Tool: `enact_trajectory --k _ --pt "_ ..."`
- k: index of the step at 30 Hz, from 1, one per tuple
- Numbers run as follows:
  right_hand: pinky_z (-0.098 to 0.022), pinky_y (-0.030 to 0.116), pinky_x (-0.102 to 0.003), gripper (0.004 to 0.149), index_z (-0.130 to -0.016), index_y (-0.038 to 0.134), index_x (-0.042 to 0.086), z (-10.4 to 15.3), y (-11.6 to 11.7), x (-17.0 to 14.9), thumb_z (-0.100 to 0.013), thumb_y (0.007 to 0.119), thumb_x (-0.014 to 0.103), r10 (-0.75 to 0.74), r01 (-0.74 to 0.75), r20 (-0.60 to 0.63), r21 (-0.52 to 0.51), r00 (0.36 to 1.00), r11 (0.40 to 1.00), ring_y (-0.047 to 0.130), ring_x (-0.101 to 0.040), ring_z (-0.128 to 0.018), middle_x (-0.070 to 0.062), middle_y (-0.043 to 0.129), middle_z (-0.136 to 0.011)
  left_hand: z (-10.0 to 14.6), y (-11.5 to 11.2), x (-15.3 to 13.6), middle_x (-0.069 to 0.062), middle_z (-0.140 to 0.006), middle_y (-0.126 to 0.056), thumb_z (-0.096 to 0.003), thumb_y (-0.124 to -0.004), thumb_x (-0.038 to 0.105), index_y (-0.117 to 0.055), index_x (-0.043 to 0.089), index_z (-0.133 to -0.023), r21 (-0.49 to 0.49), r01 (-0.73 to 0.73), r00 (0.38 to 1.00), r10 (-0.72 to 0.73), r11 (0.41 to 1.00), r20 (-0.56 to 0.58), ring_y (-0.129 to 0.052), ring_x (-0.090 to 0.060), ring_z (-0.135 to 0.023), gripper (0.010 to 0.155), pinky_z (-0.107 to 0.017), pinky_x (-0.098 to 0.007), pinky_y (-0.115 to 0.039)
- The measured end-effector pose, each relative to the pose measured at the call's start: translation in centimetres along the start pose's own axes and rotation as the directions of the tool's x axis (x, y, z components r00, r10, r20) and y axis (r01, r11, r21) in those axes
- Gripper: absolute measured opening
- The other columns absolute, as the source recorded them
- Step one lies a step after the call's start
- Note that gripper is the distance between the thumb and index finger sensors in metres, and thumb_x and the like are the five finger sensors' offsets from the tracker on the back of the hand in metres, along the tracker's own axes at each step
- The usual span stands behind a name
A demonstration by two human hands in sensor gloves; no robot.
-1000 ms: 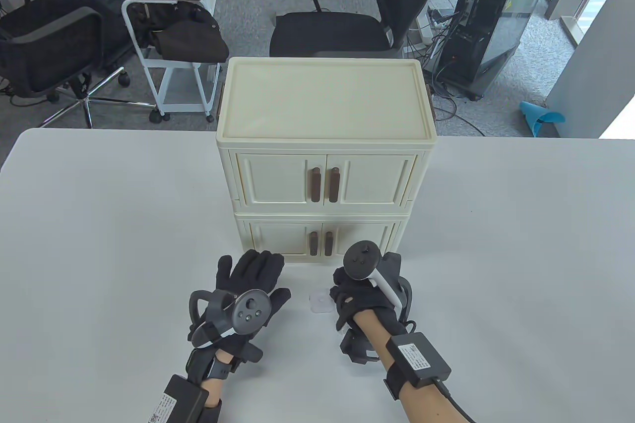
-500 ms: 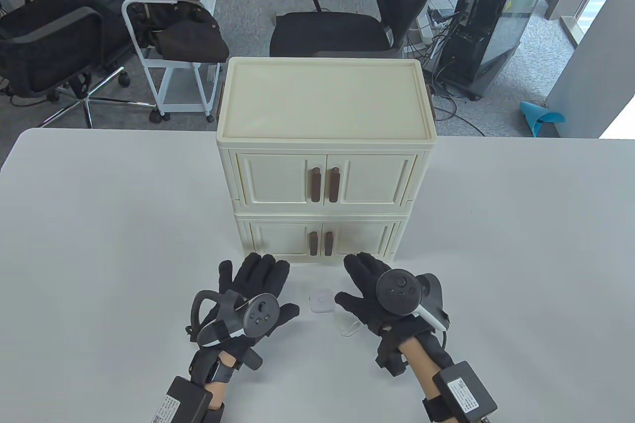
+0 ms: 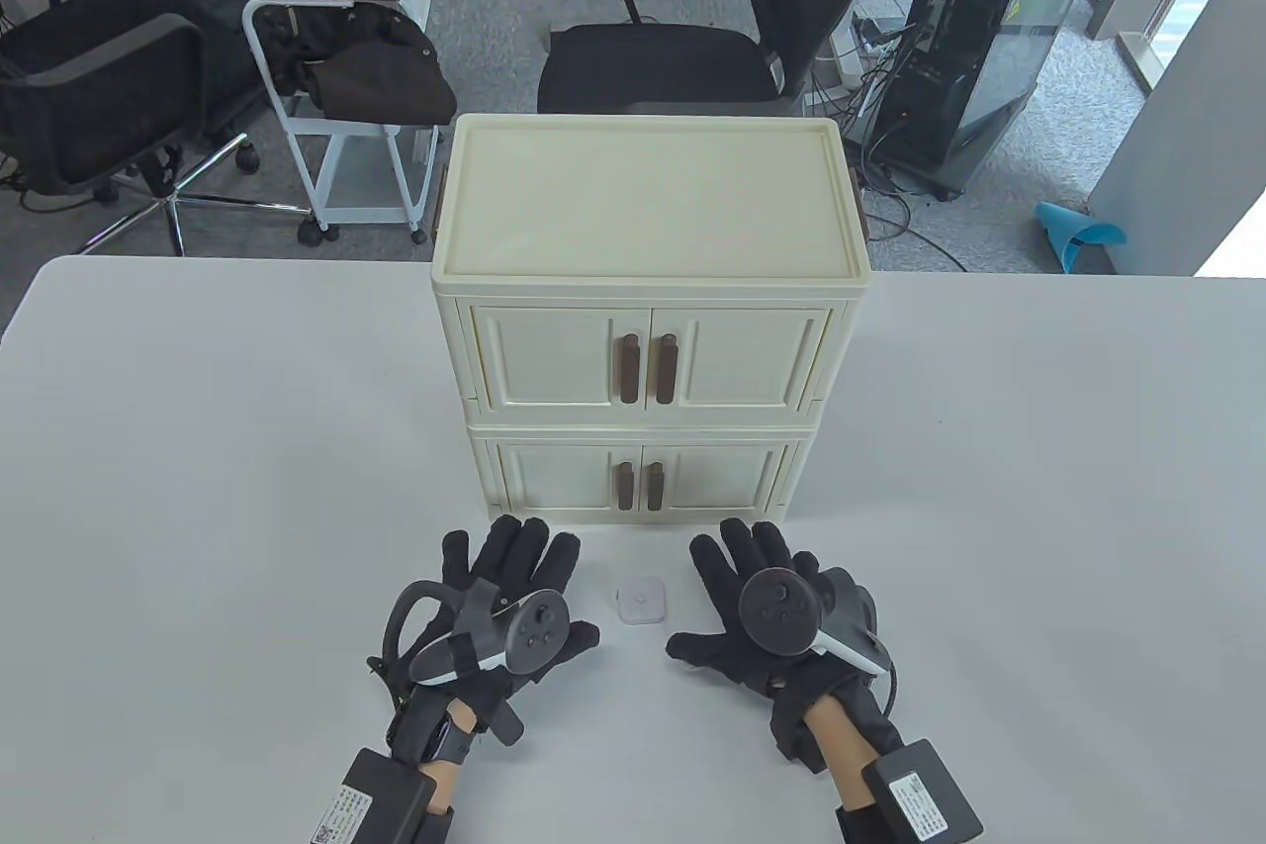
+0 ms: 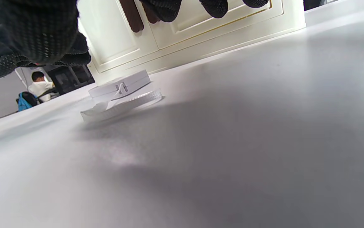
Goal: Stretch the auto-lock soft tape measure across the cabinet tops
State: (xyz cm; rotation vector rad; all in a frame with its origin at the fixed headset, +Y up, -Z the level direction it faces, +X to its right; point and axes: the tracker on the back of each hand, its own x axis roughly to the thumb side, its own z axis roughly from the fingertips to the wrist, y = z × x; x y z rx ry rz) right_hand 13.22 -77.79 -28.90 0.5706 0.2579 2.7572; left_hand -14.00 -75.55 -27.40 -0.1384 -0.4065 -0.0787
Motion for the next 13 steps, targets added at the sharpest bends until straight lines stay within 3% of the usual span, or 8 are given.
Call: enact_trajectory --k 13 --pt "-0.066 0.028 -0.082 0.095 -0.117 0.036 0.02 -0.02 -0.05 0.43 -0.048 0.078 0.069 0.039 -0.039 0.005 -0.007 0.999 0.999 0.022 -0.057 -0.11 -0.024 0.026 -0.124 0.03 0.06 -0.18 -0.016 -0.129 -0.04 -0.051 -0.045 0.079 -0.027 0.023 -0.122 0.003 -0.007 1.0 0.007 1.0 0.0 -0.041 -0.045 -0.12 0.092 -0.075 -0.077 -0.038"
